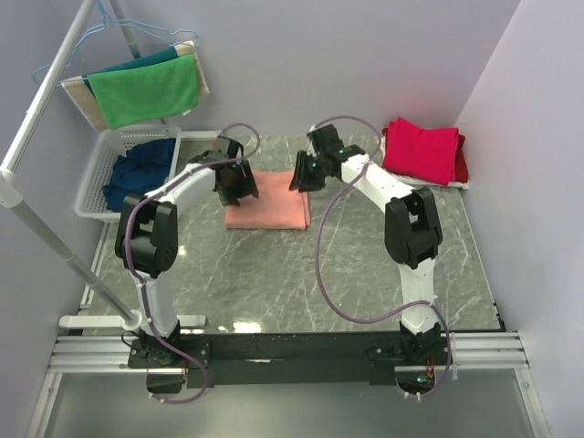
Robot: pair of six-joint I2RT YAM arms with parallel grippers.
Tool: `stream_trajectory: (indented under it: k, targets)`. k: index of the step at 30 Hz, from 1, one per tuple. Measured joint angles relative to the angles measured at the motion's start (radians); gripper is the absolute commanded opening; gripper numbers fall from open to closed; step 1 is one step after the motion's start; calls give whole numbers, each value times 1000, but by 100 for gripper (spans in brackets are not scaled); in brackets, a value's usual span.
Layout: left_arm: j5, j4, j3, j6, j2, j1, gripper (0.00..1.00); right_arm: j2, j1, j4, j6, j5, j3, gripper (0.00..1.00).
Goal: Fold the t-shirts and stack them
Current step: Fold the tshirt
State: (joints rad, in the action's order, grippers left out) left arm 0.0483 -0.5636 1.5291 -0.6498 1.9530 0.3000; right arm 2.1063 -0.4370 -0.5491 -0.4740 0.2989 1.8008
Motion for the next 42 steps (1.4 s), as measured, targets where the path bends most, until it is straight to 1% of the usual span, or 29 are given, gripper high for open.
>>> stream_trajectory:
  k: [3, 4, 7, 10, 17, 22, 26, 31, 39, 42]
  targets:
    - [54, 11, -62, 0, 0, 23, 65, 0, -17, 5, -1, 37, -64, 36]
    - [67, 19, -80, -1, 0, 26, 65, 2, -19, 3, -3, 50, -88, 31]
    - [87, 30, -109, -5, 0, 26, 65, 10, -19, 7, -6, 77, -128, 24]
    - [86, 29, -121, -14, 0, 24, 66, 19, -26, 16, -11, 98, -159, 19]
    - [37, 16, -163, -16, -4, 26, 66, 45, -30, 10, -25, 107, -191, 12]
    - [-32, -5, -169, -16, -10, 39, 66, 55, -30, -8, -34, 87, -192, 7]
    - [-74, -13, -169, -16, -10, 50, 66, 73, -30, -19, -49, 88, -187, 6]
    - [-79, -9, -175, -6, -30, 53, 70, 67, -34, -24, -56, 72, -185, 7]
    - [-76, -31, -217, 11, -248, 49, 72, -18, -82, -51, -48, -2, -184, 20]
    - [-70, -26, -230, 11, -311, 54, 72, -43, -115, -61, -43, -3, -170, 21]
